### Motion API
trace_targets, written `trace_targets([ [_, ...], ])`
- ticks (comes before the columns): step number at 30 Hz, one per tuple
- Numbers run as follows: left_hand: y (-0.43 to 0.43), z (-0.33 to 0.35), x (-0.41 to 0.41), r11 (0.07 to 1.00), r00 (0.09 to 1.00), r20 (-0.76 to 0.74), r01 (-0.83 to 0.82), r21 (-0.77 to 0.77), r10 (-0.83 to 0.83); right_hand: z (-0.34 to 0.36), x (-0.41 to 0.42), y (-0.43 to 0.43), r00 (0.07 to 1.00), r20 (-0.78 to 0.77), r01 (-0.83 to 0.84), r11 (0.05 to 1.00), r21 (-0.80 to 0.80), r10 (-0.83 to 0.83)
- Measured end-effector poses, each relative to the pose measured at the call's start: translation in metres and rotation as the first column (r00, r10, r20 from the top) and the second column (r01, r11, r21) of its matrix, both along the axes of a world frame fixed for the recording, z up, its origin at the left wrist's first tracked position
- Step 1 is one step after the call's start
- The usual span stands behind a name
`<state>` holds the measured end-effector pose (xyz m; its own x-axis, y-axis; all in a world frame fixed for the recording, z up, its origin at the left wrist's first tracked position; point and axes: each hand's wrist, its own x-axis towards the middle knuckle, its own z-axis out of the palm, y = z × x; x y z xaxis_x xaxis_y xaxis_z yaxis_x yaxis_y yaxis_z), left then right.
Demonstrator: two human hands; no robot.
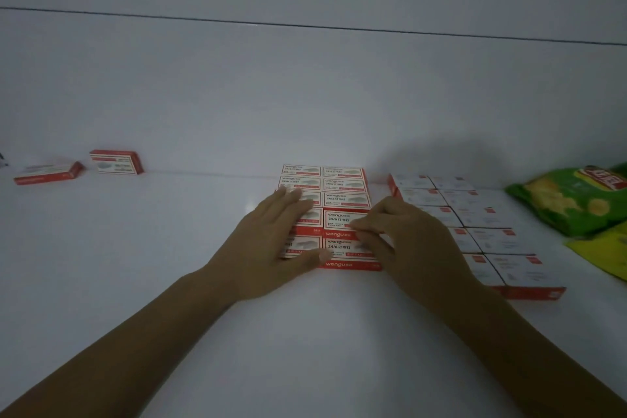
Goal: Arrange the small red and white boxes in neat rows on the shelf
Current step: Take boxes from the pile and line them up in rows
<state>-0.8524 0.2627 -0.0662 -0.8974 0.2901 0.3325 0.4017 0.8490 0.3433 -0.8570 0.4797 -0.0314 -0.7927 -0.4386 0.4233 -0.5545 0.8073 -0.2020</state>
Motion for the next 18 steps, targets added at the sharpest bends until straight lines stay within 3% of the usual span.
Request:
trace_targets([
  [7, 0.001, 0.001, 0.001, 0.999, 1.000, 0.016, 0.017, 0.030, -0.018, -0.012, -0.006, -0.003, 0.992, -0.121, 0.033, 0.999, -0.021, -0.035],
  [13, -0.001, 0.000, 0.000, 0.999, 1.000, 0.002, 0.030, 0.042, -0.031, -0.012, -0.005, -0.004, 0.996, -0.078, 0.040, 0.999, -0.035, -0.043],
  [18, 0.000, 0.003, 0.002, 1.000, 0.999, 0.051, -0.004, -0.028, 0.006, -0.006, 0.002, -0.004, 0.984, -0.029, 0.178, 0.984, 0.029, -0.177],
])
